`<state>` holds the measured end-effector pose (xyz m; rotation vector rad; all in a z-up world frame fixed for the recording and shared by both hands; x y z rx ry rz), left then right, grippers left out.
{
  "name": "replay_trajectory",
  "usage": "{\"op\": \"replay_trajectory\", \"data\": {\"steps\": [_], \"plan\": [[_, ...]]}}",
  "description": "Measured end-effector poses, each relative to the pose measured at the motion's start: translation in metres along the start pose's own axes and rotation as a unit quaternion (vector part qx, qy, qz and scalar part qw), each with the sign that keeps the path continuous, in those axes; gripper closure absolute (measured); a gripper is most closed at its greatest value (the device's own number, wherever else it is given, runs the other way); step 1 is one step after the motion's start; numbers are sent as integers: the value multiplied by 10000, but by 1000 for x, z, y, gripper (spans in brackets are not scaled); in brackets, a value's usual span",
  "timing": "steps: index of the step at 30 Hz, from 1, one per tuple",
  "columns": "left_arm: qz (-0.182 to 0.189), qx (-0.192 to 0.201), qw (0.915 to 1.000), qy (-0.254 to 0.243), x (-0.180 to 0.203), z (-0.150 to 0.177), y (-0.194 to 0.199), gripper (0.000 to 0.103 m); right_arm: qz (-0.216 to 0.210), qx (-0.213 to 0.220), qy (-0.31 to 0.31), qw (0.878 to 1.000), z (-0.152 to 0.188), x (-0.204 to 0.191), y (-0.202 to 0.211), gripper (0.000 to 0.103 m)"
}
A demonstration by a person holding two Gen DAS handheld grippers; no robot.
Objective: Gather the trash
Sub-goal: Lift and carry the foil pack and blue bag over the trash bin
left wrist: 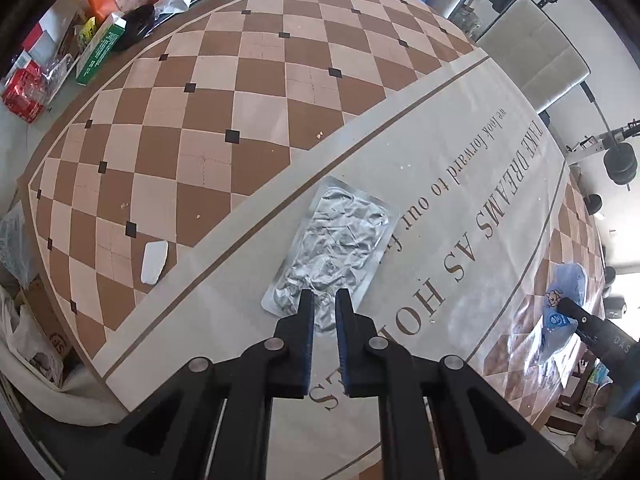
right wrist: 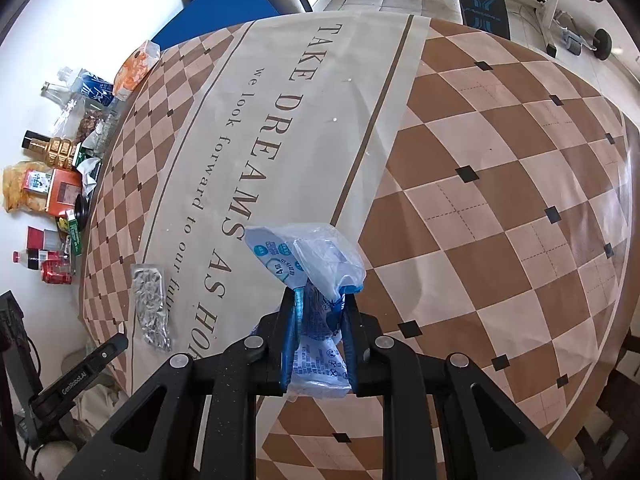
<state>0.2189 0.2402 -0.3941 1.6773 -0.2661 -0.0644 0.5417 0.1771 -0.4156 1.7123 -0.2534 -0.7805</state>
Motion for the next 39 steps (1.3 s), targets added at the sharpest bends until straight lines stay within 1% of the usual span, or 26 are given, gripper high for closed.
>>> {"op": "replay_trajectory", "data": {"steps": [1, 3, 4, 5, 6, 7, 8, 9, 10, 12, 13, 14, 15, 16, 18, 19, 22, 24, 25, 31, 33, 36, 39], "plan": [[36, -32, 9999, -118, 4, -7, -9, 86, -1, -1, -29, 10000, 1, 2, 0, 82], [-31, -197, 9990, -394, 12, -18, -31, 69, -11, -23, -86, 10000, 2, 4, 0, 82], [-17, -279, 9979, -579, 16, -20, -40, 68, -6, -28, -108, 9999, 3, 5, -1, 82], [-78, -408, 9962, -763, 19, -19, -50, 66, 1, -38, -144, 9999, 4, 7, -1, 82], [-227, -528, 9942, -912, 21, -18, -58, 56, -1, -52, -167, 9998, 4, 7, -3, 82], [-321, -535, 9926, -1037, 23, -18, -61, 41, -2, -69, -188, 9998, 5, 8, -4, 82], [-369, -516, 9916, -1131, 26, -19, -63, 38, 7, -72, -198, 9998, 6, 8, -4, 82], [-408, -617, 9901, -1190, 28, -18, -68, 35, 8, -75, -199, 9998, 7, 7, -5, 82], [-423, -577, 9896, -1250, 33, -19, -70, 29, 11, -83, -192, 9998, 8, 6, -5, 82], [-568, -621, 9879, -1305, 40, -20, -74, 23, 29, -107, -171, 9998, 10, 4, -7, 82], [-659, -577, 9870, -1347, 44, -21, -75, 23, 35, -122, -157, 9998, 10, 2, -9, 82], [-563, -505, 9876, -1379, 50, -22, -75, 23, 46, -136, -145, 9998, 11, 1, -11, 82], [-579, -438, 9873, -1414, 54, -22, -75, 24, 65, -146, -144, 9998, 12, 1, -12, 82], [-580, -354, 9869, -1466, 58, -22, -73, 35, 79, -158, -131, 9998, 13, 0, -14, 82], [-558, -253, 9847, -1628, 69, -21, -68, 39, 132, -181, -109, 9997, 16, 0, -17, 82], [-621, -242, 9830, -1709, 73, -19, -69, 40, 140, -187, -108, 9997, 17, 0, -18, 82], [-757, -156, 9776, -1956, 83, -11, -65, 41, 182, -180, -81, 9996, 21, 1, -17, 82], [-735, -92, 9780, -1950, 86, -5, -58, 41, 181, -177, -100, 9996, 23, 2, -16, 82], [-784, -38, 9780, -1934, 87, -4, -54, 41, 182, -169, -107, 9996, 24, 2, -15, 82], [-893, 496, 9759, -1927, 99, 13, -5, 41, 202, -40, -30, 9998, 36, -3, -1, 82], [-944, 654, 9752, -1890, 96, 22, 12, 41, 221, 13, -8, 9998, 45, -6, 4, 82], [-884, 867, 9751, -1837, 88, 47, 40, 41, 234, 79, 6, 9997, 62, -11, 11, 82], [-767, 1019, 9754, -1800, 71, 62, 59, 41, 242, 140, 43, 9996, 89, -19, 20, 82]]}}
Point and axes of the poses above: each gripper's, at about its wrist camera, not at the fingertips, and y roughly against the way its jaws point, x to its right, z to its underside, the point moved 8 cm from there along -y, roughly the way its jaws point, and after that the axes turned 2 degrees about -z, right-handed, at the moved point
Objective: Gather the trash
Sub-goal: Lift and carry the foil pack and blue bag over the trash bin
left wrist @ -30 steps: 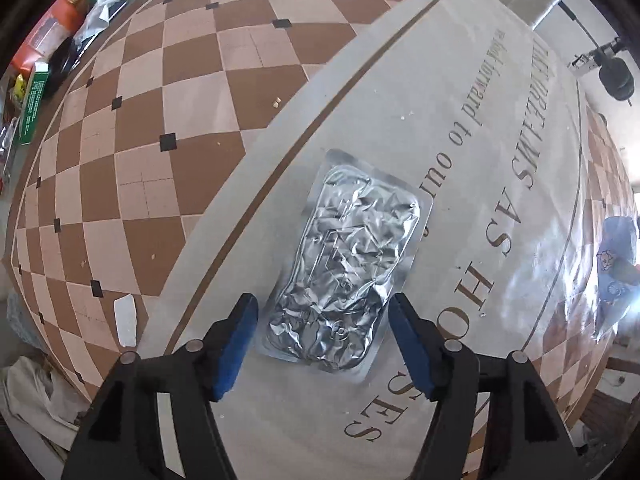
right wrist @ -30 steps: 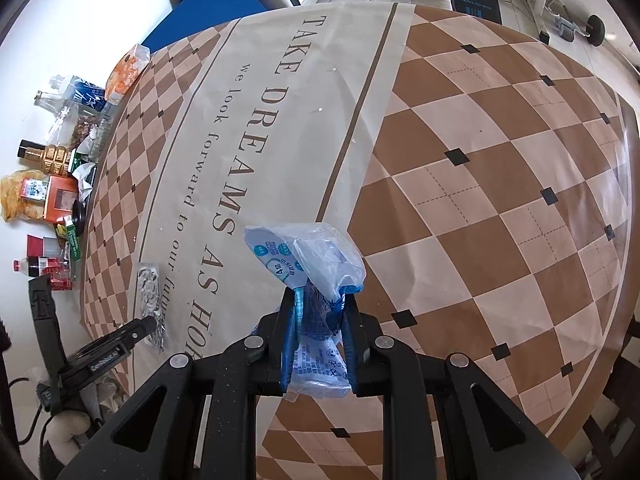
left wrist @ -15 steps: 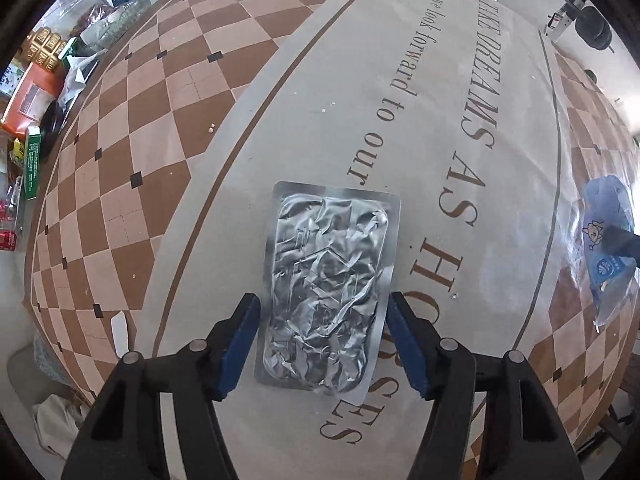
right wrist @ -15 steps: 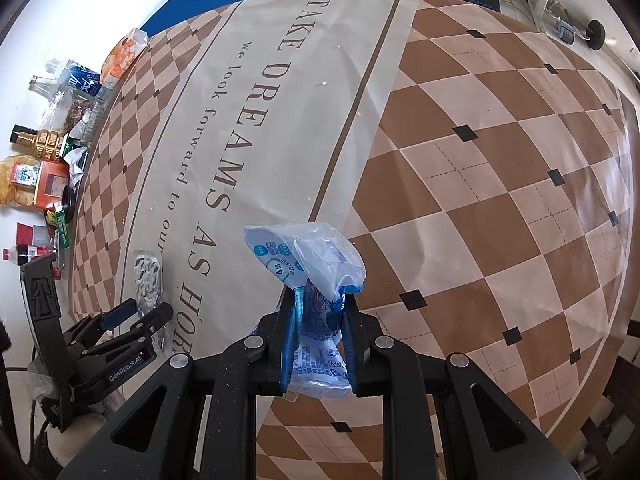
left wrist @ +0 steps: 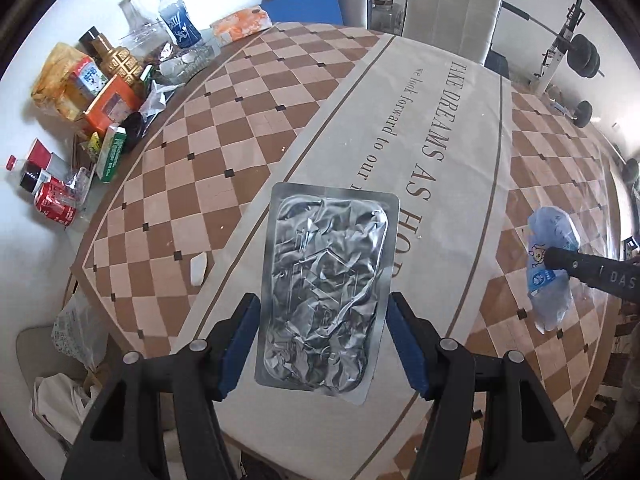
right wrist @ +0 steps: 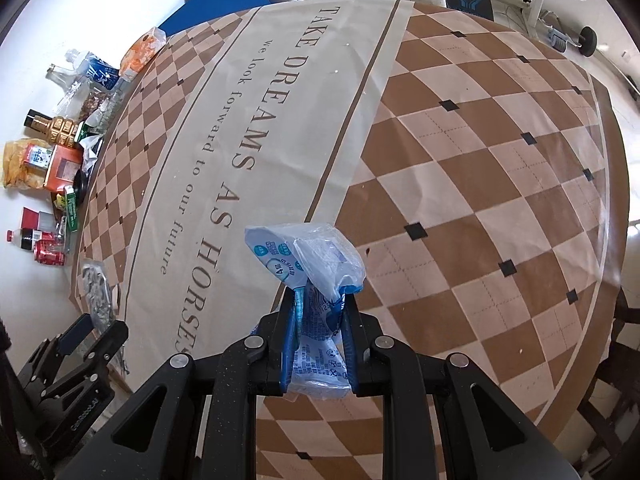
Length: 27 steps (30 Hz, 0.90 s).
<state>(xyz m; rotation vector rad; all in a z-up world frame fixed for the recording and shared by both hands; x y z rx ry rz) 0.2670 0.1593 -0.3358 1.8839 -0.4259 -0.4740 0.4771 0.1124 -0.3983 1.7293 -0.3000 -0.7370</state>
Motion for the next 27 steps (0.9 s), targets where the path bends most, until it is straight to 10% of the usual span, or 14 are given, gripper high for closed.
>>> {"op": "replay_trajectory", "data": {"steps": [12, 19, 27], "plan": [[684, 224, 9974, -79, -44, 145, 65, 41, 61, 317, -34, 9995, 185, -36, 67, 82], [1128, -560, 9920, 9, -54, 274, 62, 41, -85, -86, -102, 9999, 341, -49, 70, 83], [1400, -1568, 9775, 151, -48, 362, -22, 41, -7, -1175, -224, 9928, 488, -23, -18, 83]]}}
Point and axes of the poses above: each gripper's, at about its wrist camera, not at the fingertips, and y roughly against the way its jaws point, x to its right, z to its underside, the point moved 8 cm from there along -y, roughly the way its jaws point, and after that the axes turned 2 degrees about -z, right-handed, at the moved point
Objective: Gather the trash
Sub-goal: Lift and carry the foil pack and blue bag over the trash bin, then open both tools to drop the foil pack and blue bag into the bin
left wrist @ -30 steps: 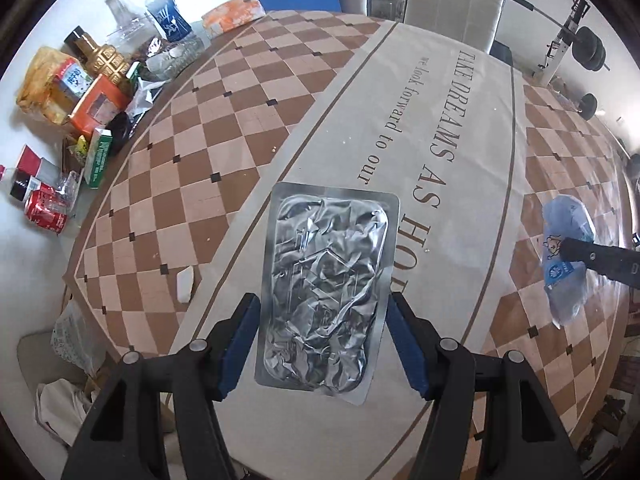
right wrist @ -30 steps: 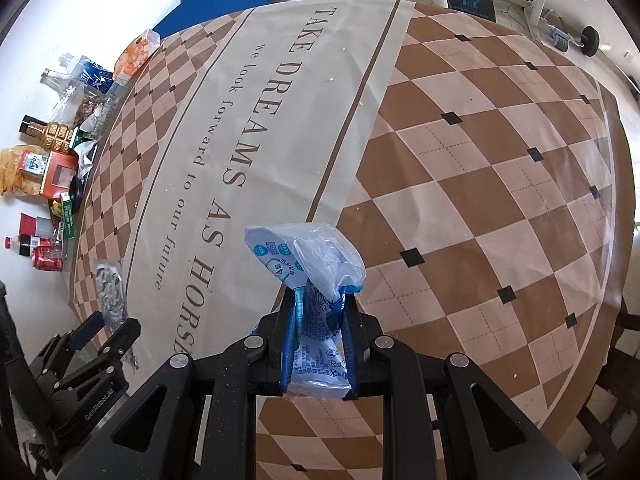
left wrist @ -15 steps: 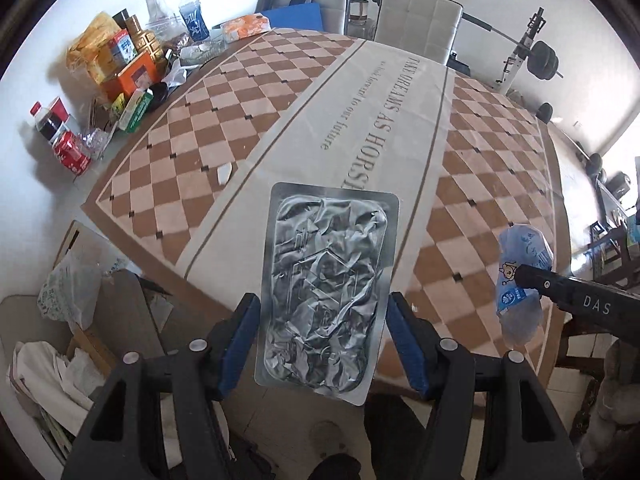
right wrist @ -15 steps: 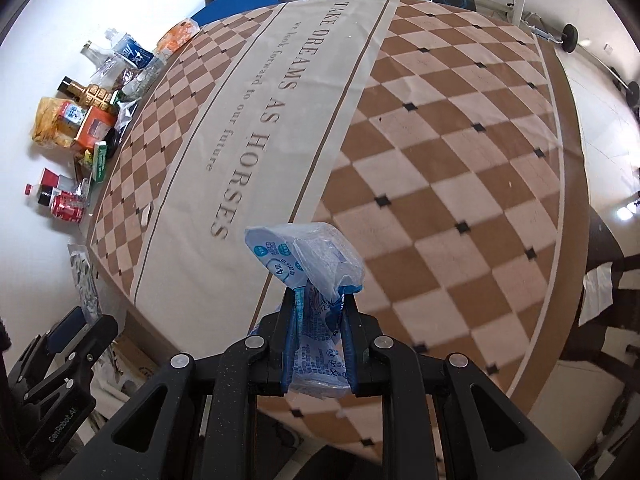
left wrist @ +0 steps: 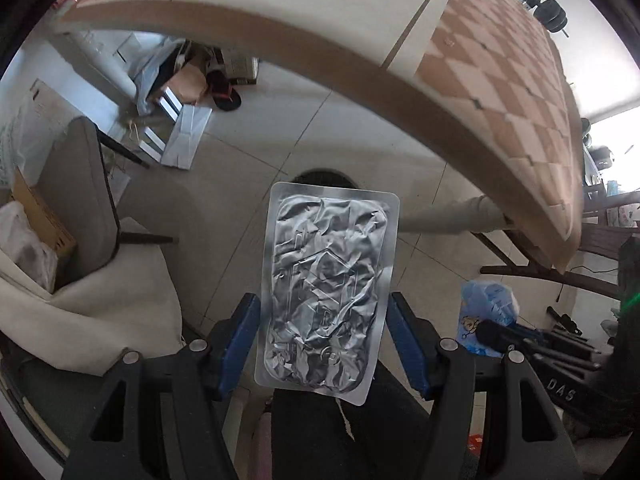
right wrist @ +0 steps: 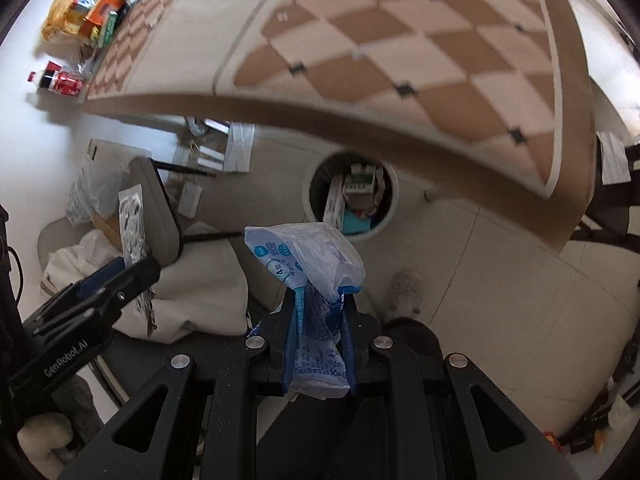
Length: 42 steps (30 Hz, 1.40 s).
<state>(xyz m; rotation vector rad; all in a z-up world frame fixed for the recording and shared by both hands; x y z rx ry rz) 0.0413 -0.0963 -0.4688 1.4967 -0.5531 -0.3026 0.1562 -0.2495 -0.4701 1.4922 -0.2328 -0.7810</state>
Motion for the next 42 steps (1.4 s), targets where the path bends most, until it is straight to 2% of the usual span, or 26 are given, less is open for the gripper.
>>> {"op": "replay_trajectory", "data": {"steps": [3, 7, 12, 18, 20, 23, 25, 26, 27, 29, 30, 32, 35, 37, 39, 42], "plan": [[80, -211, 9997, 57, -7, -8, -55, 41, 58, -260, -149, 9995, 17, 21, -62, 83], [172, -368, 9991, 120, -13, -30, -139, 41, 31, -396, -434, 9983, 12, 49, -148, 83], [386, -494, 9980, 84, -11, -66, -232, 41, 91, -346, -611, 9975, -30, 85, -249, 83], [744, -848, 9934, -198, -7, -90, -313, 40, -40, -241, -688, 9973, -99, 109, -329, 83], [723, -972, 9924, -231, -8, -93, -330, 40, -163, -222, -724, 9970, -116, 109, -346, 83], [708, -988, 9922, -285, -9, -97, -341, 33, -225, -233, -671, 9972, -135, 109, -371, 81], [691, -953, 9927, -253, -13, -101, -343, 7, -207, -219, -640, 9975, -145, 110, -385, 80], [663, -940, 9931, -228, -15, -102, -343, 3, -206, -232, -623, 9976, -149, 110, -390, 75], [643, -923, 9935, -190, -18, -103, -341, 2, -201, -232, -629, 9975, -152, 110, -395, 70], [623, -870, 9942, -100, -22, -104, -340, 2, -230, -189, -625, 9976, -158, 109, -401, 54], [588, -836, 9947, -57, -26, -103, -336, 2, -231, -190, -618, 9976, -160, 109, -401, 50], [445, -747, 9962, -18, -32, -101, -335, 2, -204, -151, -631, 9977, -161, 108, -398, 28], [67, -465, 9989, -29, -39, -97, -321, 2, -86, -132, -596, 9981, -158, 107, -388, 13], [-241, -337, 9991, -99, -42, -91, -308, 2, 145, -79, -527, 9985, -153, 107, -378, 4], [-476, -251, 9985, -129, -43, -80, -292, 1, 401, -41, -461, 9981, -144, 109, -364, 3], [-605, -254, 9978, -76, -45, -62, -270, 1, 708, 2, -406, 9967, -125, 110, -341, 1]]}}
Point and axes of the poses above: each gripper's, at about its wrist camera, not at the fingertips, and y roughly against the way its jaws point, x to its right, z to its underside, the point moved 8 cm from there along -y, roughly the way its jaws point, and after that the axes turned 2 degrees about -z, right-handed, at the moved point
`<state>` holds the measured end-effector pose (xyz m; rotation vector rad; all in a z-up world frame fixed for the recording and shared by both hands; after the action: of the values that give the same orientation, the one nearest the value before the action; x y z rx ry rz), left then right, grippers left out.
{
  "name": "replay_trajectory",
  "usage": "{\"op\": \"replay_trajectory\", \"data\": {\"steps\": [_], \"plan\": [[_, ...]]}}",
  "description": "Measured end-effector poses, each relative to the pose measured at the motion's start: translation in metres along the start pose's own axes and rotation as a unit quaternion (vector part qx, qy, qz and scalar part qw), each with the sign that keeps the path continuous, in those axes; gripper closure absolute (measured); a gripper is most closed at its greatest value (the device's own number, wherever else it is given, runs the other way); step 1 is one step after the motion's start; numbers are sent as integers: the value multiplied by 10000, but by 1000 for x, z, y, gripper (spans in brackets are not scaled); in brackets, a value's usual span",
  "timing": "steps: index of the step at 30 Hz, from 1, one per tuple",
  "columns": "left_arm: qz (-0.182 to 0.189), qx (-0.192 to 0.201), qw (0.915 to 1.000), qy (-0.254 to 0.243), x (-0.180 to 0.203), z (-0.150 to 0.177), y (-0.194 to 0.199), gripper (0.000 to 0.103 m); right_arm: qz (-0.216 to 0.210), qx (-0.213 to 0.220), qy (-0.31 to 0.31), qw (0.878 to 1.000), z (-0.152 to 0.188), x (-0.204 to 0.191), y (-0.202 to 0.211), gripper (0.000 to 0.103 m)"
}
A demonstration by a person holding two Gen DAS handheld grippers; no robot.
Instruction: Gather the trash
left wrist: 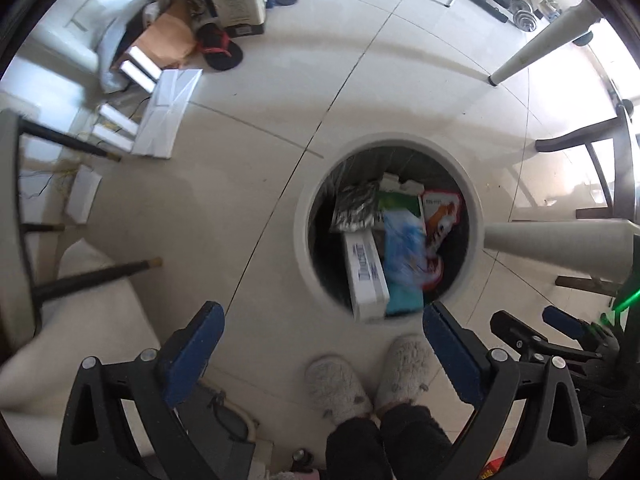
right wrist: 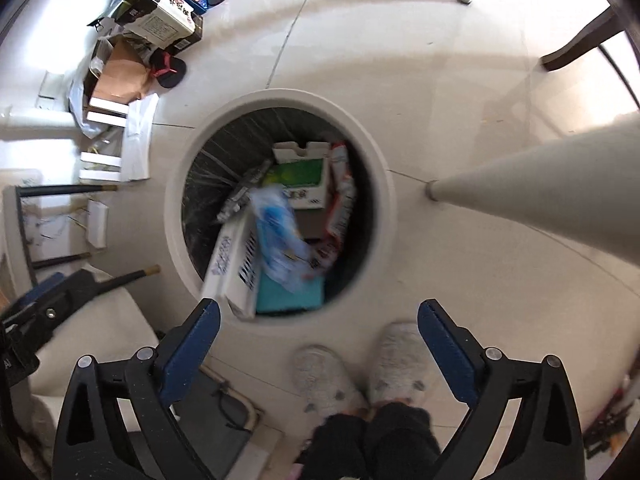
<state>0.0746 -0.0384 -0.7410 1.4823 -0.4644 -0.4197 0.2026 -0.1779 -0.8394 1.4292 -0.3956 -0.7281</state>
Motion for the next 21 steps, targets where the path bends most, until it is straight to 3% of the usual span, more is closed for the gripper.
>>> {"op": "replay_trajectory", "data": {"steps": [4, 11, 18, 21], "plan": [[-172, 39, 9998, -9, 3, 25, 36, 1, 170, 67, 36, 9998, 28, 8, 36, 1], [-98, 35, 9999, 66, 19, 59, 114, 1, 178, 242, 94, 9995, 70, 12, 124, 1], [-51, 224, 9995, -231, 46, 78, 218, 1, -201, 359, 204, 9989, 101, 5, 251, 1], [128, 304, 9989, -319, 57, 83, 266, 1, -370, 460, 309, 9978, 110, 1, 311, 1]]}}
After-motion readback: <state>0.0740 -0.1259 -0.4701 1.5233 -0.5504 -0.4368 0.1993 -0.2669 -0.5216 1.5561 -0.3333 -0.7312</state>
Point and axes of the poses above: each gripper's, at about its wrist camera, not at the fingertips, and y roughly against the way its jaws point, x to its right, z to its underside, the point moved 8 cm from there along -y, roughly the way its jaws point, and after that the axes turned 2 degrees about -z, right-handed, at the moved point
